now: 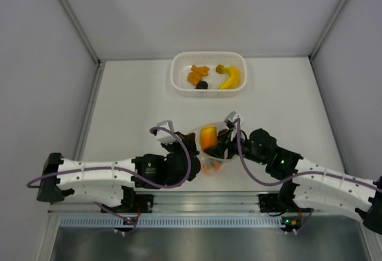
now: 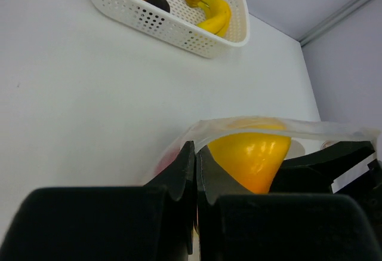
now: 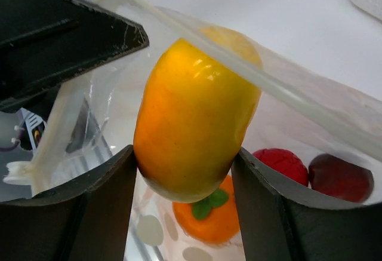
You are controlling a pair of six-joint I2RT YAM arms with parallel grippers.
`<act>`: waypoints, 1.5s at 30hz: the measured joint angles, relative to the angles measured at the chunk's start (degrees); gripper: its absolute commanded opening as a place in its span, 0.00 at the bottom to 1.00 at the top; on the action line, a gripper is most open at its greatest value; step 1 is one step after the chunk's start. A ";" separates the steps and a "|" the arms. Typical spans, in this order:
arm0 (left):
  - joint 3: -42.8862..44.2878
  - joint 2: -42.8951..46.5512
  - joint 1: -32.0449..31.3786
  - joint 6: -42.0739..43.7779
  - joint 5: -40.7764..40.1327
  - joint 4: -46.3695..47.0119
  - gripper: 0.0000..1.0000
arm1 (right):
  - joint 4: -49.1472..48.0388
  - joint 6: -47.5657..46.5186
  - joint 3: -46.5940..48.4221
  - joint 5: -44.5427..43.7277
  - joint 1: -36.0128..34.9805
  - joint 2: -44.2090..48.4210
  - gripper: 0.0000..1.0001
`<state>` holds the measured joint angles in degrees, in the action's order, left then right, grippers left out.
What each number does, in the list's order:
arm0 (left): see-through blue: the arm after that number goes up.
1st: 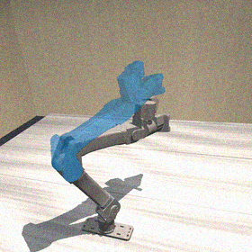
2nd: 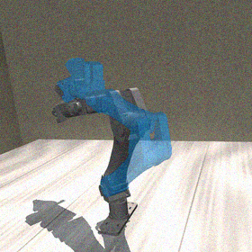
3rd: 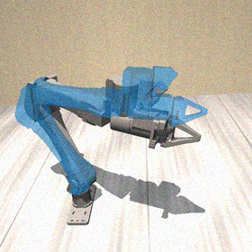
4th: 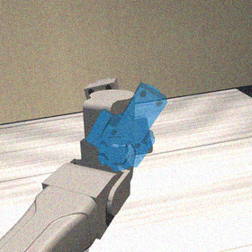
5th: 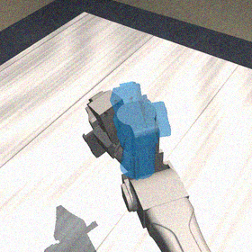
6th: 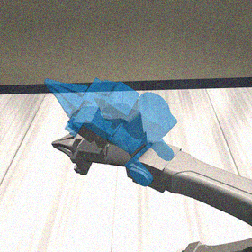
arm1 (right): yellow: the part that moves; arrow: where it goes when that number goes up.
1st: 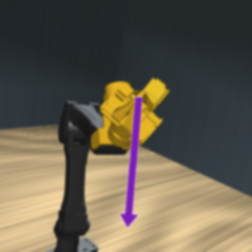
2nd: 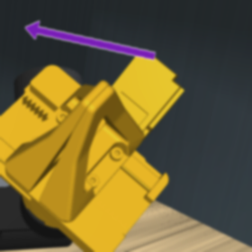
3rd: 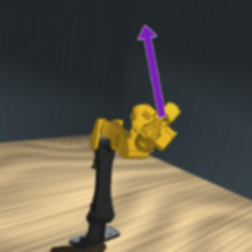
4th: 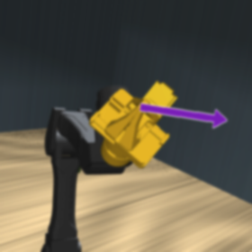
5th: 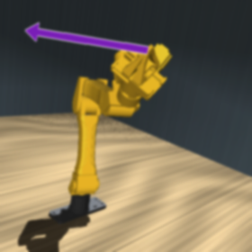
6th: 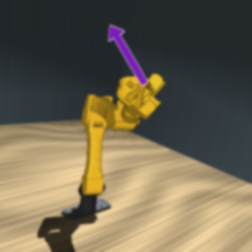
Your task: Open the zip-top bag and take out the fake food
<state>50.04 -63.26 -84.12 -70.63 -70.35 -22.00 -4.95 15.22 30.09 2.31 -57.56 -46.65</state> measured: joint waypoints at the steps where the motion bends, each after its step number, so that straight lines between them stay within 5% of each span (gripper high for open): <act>1: 0.66 0.00 0.09 1.16 -0.35 -0.55 0.00 | 0.13 -0.02 0.46 0.02 -0.15 -1.16 0.26; 10: 7.52 -3.15 1.51 10.62 -2.08 -2.21 0.00 | -0.66 -2.08 -0.85 0.15 -6.56 0.28 0.26; 33: 2.97 -4.70 7.76 11.61 8.57 -2.75 0.00 | -6.43 -0.52 -3.50 -18.43 -7.19 12.00 0.26; 41: -2.29 -0.09 15.58 9.68 12.70 -3.17 0.00 | 0.07 0.66 11.65 -24.20 -5.90 4.35 0.26; 45: -3.48 2.08 19.63 9.73 13.51 -4.66 0.00 | 5.51 2.51 24.55 -23.47 1.27 -3.74 0.25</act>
<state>46.57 -61.19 -64.49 -60.90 -56.84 -26.65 0.56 17.74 54.63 -21.17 -56.29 -50.39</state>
